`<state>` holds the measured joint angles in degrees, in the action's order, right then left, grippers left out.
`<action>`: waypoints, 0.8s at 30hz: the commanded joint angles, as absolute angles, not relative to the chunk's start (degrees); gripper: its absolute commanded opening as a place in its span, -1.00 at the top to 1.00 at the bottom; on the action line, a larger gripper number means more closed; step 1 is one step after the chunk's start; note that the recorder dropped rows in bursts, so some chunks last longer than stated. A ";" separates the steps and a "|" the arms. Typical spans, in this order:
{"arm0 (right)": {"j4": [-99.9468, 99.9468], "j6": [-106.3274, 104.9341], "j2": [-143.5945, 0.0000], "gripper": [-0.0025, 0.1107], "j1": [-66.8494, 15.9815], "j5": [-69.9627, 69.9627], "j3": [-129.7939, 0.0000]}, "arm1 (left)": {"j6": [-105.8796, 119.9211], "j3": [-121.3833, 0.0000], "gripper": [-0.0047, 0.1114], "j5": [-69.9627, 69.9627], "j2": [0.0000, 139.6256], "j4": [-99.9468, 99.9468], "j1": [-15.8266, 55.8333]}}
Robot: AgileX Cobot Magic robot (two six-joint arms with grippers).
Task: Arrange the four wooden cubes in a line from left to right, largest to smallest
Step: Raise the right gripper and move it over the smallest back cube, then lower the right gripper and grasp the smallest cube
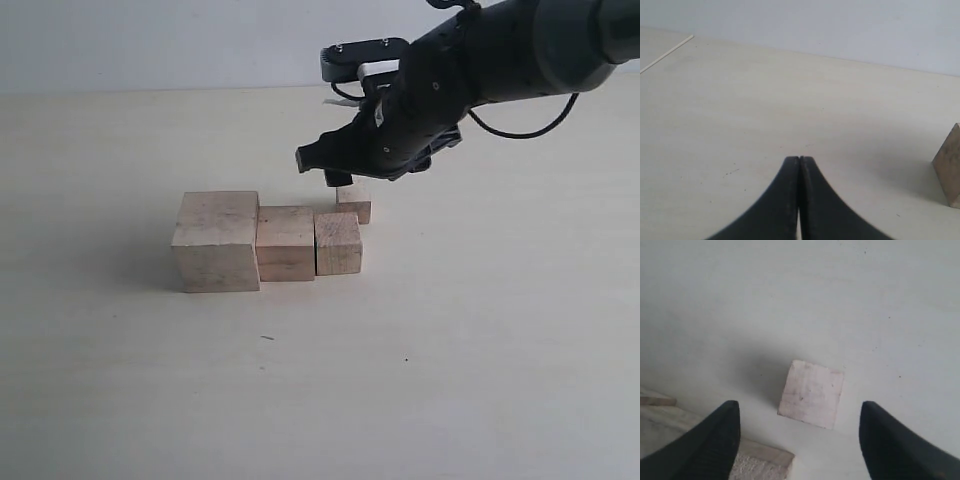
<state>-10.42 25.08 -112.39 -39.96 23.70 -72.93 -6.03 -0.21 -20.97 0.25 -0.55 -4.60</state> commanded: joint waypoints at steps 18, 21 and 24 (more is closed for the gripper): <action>-11.59 30.12 -121.41 -0.19 -39.94 35.24 -85.08 | -6.24 0.00 0.92 -20.44 0.00 -0.59 -4.63; -11.59 30.12 -122.68 -0.19 -39.94 35.91 -85.08 | -6.24 0.00 0.92 -20.44 0.00 -0.59 -4.63; -11.59 30.12 -123.42 -0.19 -39.94 35.91 -85.08 | -6.24 0.00 0.92 -20.44 0.00 -0.59 -4.63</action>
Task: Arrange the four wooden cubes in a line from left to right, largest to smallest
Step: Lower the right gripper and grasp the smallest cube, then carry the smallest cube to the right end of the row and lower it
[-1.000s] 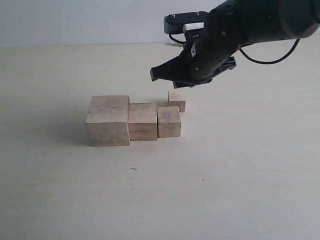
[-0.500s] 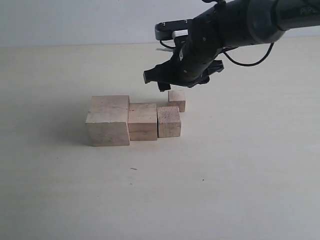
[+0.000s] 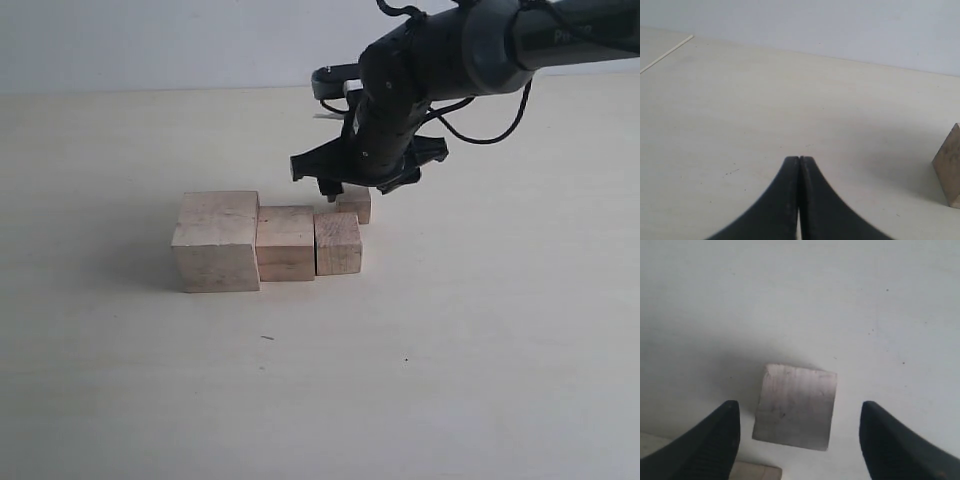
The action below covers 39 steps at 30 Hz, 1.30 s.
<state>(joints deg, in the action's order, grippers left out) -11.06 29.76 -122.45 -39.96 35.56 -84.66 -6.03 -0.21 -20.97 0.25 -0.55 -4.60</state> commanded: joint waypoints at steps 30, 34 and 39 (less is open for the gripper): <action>-8.04 -10.73 -108.48 0.96 -36.83 46.69 -84.94 | -6.24 0.00 0.92 -20.44 0.00 -0.59 -4.63; 8.22 -32.93 -108.02 0.96 -30.36 51.60 -84.94 | -6.24 0.00 0.92 -20.44 0.00 -0.59 -4.63; 25.63 -61.33 -108.13 0.96 -22.01 61.00 -84.94 | -6.24 0.00 0.92 -20.44 0.00 -0.59 -4.63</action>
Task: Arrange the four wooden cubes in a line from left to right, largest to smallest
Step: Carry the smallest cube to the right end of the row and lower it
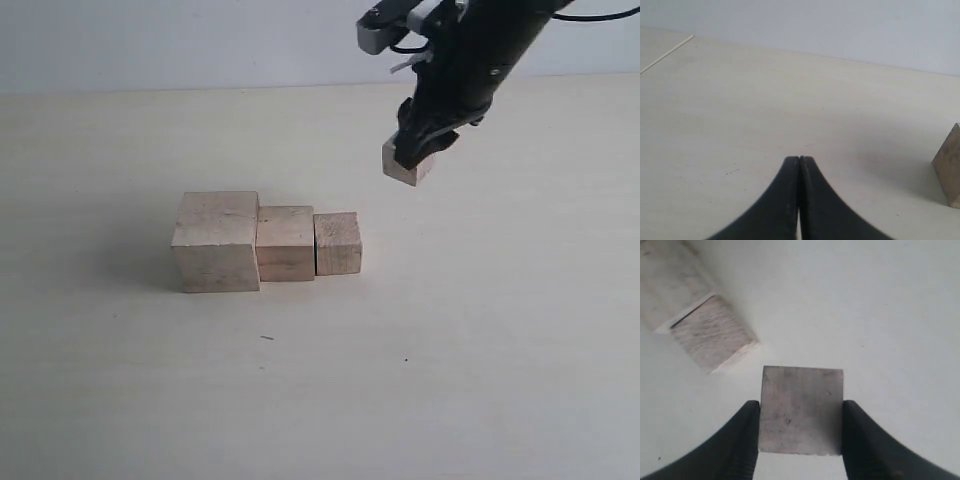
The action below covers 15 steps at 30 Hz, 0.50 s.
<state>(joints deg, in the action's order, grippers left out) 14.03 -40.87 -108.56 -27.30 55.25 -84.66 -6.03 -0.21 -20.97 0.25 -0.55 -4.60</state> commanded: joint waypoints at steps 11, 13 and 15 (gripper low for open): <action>22.93 -64.37 -108.13 0.96 -19.82 57.26 -84.94 | -6.24 0.00 0.92 -20.44 0.00 -0.59 -4.63; 23.25 -71.80 -108.93 0.96 -19.82 61.62 -84.94 | -6.24 0.00 0.92 -20.44 0.00 -0.59 -4.63; 27.30 -82.36 -110.94 0.96 -19.82 65.49 -84.94 | -6.24 0.00 0.92 -20.44 0.00 -0.59 -4.63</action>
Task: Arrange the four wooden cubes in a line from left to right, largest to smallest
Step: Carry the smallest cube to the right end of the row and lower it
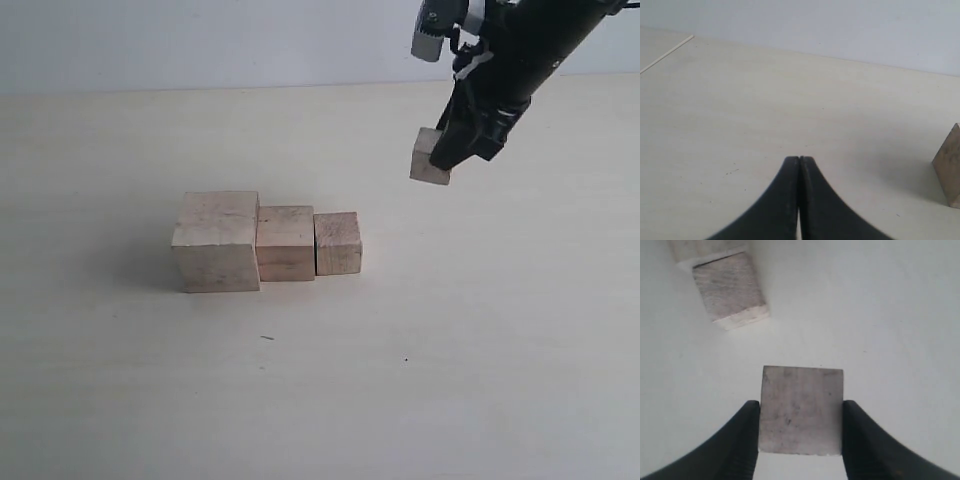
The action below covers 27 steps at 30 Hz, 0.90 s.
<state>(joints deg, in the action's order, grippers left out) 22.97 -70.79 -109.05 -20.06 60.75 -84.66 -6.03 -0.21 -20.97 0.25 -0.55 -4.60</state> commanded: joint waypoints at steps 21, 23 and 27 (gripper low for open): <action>34.38 -98.33 -123.96 0.96 -19.96 62.39 -84.94 | -6.24 0.00 0.92 -20.44 0.00 -0.59 -4.63; 34.38 -98.33 -124.08 0.96 -19.96 62.65 -84.94 | -6.24 0.00 0.92 -20.44 0.00 -0.59 -4.63; 34.75 -98.33 -124.08 0.96 -20.36 63.51 -84.94 | -6.24 0.00 0.92 -20.44 0.00 -0.59 -4.63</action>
